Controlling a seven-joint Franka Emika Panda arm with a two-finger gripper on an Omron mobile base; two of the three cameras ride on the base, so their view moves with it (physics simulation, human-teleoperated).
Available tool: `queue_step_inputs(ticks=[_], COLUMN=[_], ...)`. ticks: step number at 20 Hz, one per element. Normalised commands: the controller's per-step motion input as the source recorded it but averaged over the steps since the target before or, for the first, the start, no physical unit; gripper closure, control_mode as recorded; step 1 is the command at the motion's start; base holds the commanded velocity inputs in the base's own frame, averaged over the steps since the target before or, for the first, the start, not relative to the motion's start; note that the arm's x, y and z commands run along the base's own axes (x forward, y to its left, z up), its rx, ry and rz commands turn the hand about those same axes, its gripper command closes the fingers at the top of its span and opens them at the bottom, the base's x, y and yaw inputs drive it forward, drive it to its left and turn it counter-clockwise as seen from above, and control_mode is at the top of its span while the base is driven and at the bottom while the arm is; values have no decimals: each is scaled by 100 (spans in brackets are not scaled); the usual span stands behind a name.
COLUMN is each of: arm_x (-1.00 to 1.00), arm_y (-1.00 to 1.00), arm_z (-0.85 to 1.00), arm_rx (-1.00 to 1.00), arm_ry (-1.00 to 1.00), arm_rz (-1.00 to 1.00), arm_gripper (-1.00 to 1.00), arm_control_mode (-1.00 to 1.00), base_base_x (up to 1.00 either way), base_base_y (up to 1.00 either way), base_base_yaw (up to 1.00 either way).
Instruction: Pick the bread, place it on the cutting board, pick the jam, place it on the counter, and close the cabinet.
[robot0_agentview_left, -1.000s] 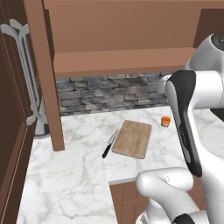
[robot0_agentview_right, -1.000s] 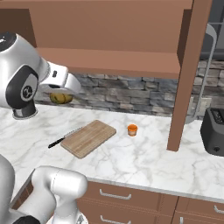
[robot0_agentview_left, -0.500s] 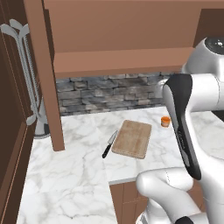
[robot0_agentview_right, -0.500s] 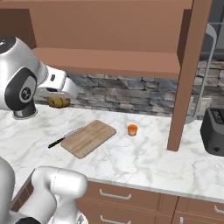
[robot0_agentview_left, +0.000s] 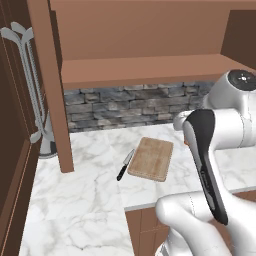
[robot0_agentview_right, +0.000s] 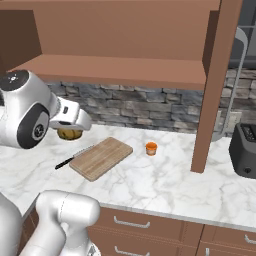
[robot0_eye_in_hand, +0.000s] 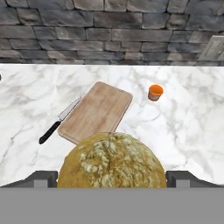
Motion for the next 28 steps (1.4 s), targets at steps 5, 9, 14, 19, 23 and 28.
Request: queue_step_inputs(ticks=[5,9,14,19,23,28], arm_x=[0,1,14,22,18,19], arm_y=[4,10,13,11,13,6], arm_z=[-40,-22,-13,-12,-16,-15], arm_rx=[0,0,0,0,0,0], arm_ry=[0,0,0,0,0,0], arm_rz=[2,0,0,0,0,0], arm_gripper=[100,100,100,100,100,100], arm_control_mode=[-100,-100,-100,-100,-100,-100], base_base_x=[0,0,0,0,0,0], base_base_y=[0,0,0,0,0,0], base_base_yaw=[0,0,0,0,0,0])
